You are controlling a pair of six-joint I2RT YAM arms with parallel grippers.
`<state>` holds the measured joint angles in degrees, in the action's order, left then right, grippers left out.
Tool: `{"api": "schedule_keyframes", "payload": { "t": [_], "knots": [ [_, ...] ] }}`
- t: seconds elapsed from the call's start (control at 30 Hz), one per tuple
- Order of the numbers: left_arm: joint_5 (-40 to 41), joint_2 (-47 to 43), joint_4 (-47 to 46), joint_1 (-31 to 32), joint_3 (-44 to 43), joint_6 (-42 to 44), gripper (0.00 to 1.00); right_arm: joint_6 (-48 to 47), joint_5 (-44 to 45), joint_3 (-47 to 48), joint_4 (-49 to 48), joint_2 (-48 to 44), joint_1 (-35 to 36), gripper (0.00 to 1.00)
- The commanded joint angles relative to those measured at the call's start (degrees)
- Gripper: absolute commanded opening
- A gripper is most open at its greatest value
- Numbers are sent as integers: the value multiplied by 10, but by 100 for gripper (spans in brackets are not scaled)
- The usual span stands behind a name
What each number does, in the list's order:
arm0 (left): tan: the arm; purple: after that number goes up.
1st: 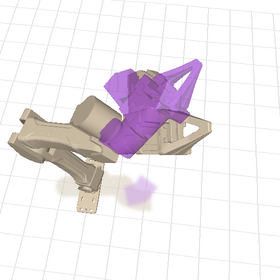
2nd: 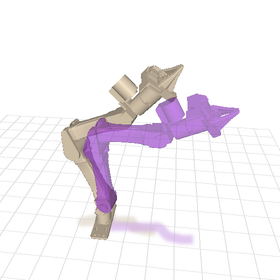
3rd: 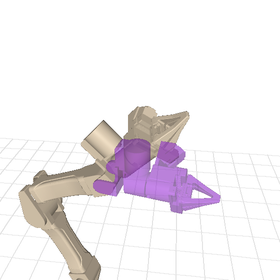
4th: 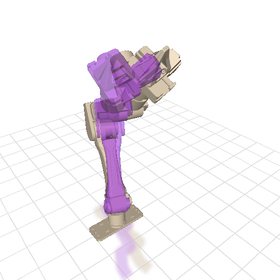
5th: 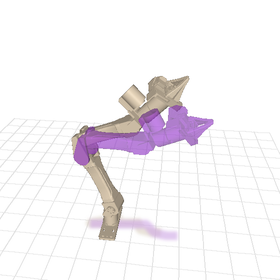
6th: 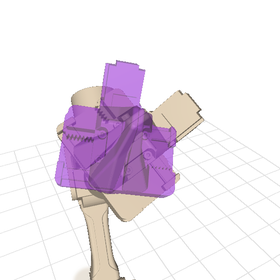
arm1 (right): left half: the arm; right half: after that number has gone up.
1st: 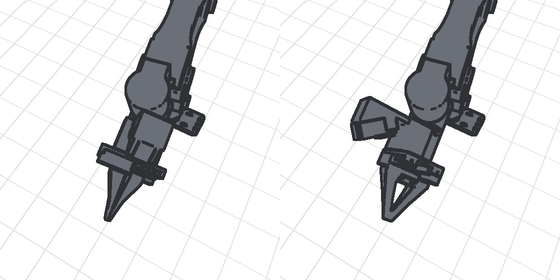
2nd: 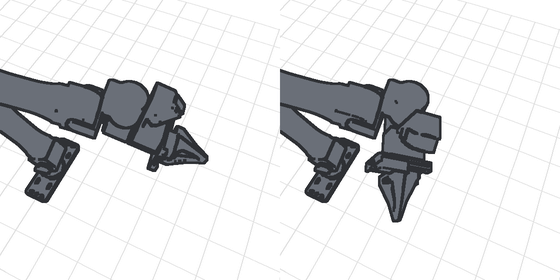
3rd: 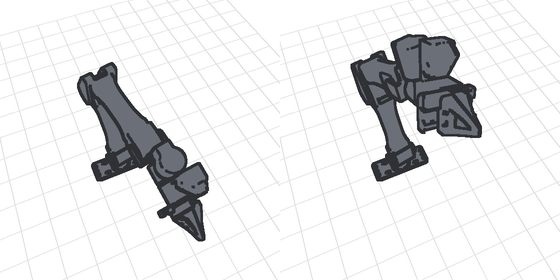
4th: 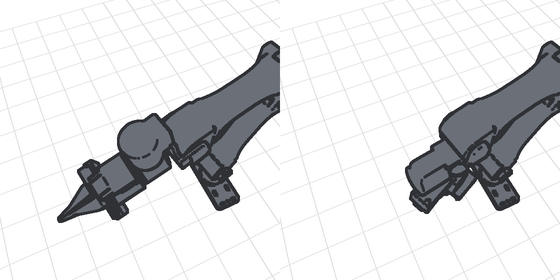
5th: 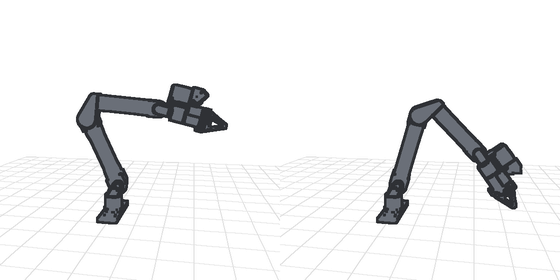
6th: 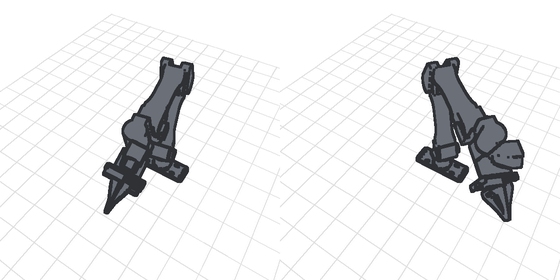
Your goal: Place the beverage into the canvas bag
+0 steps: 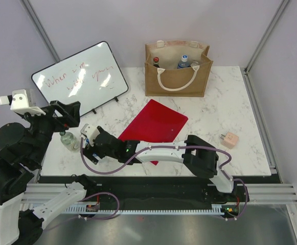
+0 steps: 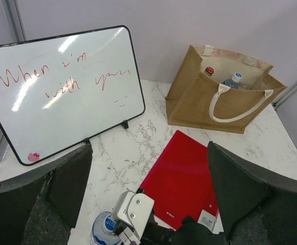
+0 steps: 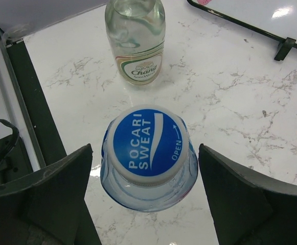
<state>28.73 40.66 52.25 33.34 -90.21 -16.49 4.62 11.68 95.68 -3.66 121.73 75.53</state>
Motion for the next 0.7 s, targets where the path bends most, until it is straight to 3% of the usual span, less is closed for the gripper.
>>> {"api": "schedule_keyframes", "payload": {
  "t": [0.0,0.2,0.23,0.33,0.43,0.67],
  "knots": [
    [16,-10,-5,-1,-12,14,100,-4,1,28,-13,9,1,88],
    [10,-14,-9,-1,10,18,99,-3,11,20,-16,-5,1,65],
    [12,-16,-10,-1,15,19,99,-5,11,19,-19,-12,1,54],
    [18,-18,-14,-1,24,20,99,-16,11,19,-25,-28,0,36],
    [34,-20,-14,-1,35,24,99,-22,16,28,-26,-46,-5,29],
    [50,-27,-14,-1,57,18,99,4,4,42,-21,-94,-48,23]
  ]
}}
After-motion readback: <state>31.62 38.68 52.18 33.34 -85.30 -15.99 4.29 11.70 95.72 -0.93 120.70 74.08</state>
